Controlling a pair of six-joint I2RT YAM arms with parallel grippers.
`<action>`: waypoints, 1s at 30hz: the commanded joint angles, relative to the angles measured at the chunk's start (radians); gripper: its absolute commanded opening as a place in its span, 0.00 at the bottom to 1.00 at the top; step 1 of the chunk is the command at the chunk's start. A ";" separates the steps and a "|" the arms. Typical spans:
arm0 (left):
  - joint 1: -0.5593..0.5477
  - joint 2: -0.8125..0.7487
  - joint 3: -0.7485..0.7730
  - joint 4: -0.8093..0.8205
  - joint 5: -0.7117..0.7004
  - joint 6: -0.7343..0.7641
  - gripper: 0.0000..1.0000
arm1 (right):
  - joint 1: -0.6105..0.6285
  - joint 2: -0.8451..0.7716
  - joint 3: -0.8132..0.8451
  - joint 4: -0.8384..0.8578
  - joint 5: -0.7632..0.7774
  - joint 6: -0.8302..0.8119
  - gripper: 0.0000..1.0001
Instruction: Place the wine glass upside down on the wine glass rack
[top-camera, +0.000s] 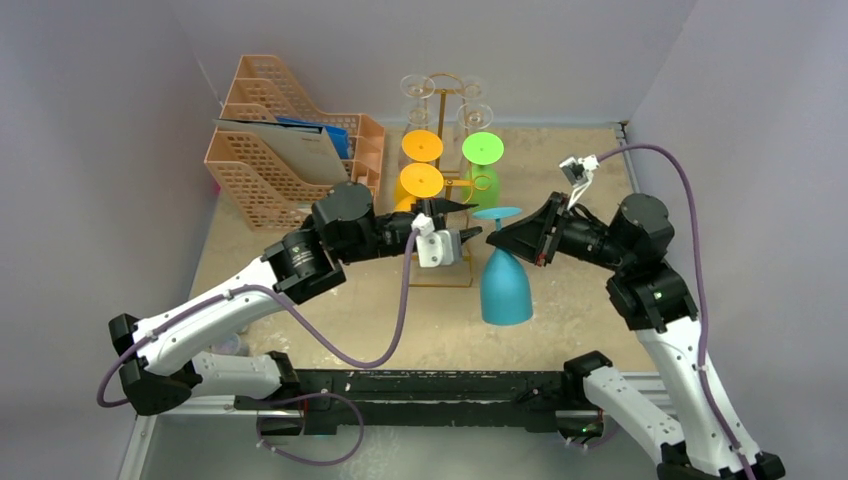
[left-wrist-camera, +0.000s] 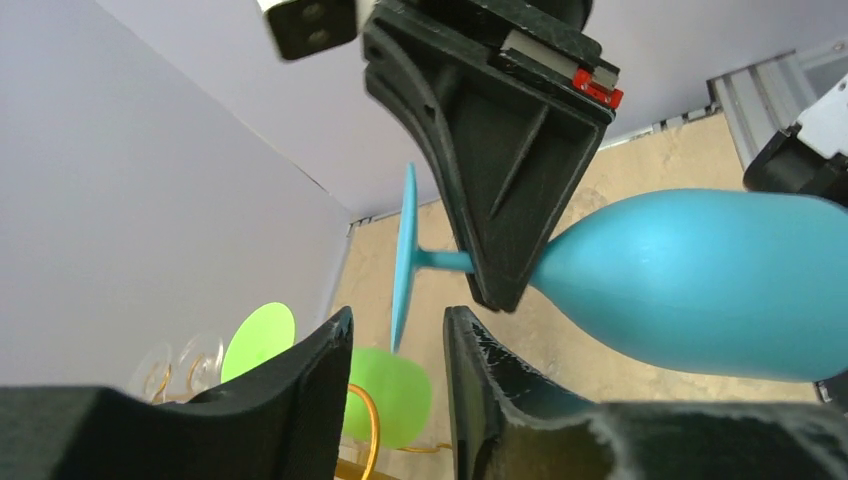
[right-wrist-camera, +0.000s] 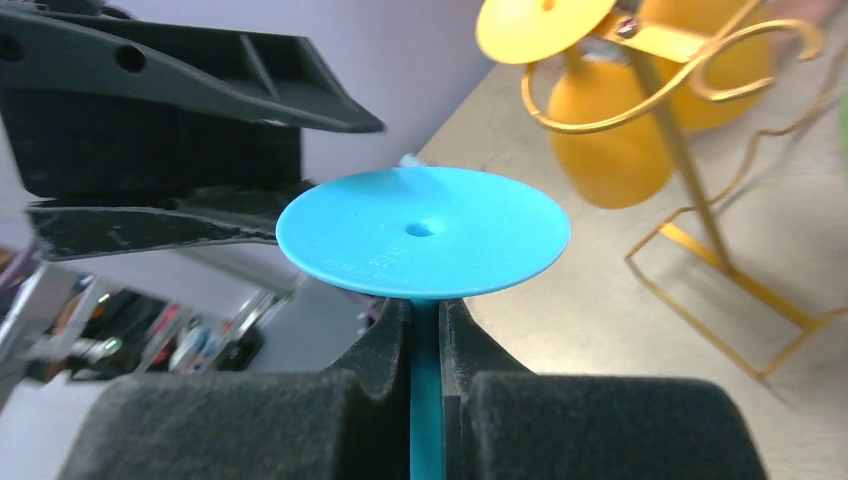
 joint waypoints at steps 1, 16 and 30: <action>-0.003 -0.076 0.003 0.025 -0.021 -0.088 0.42 | -0.001 -0.081 0.034 -0.047 0.226 -0.115 0.00; -0.003 -0.374 -0.103 -0.212 -0.399 -0.735 0.49 | 0.000 -0.111 -0.032 0.041 0.577 -0.297 0.00; -0.003 -0.628 -0.284 -0.493 -0.804 -0.969 0.48 | -0.001 0.023 -0.120 0.327 0.405 -0.568 0.00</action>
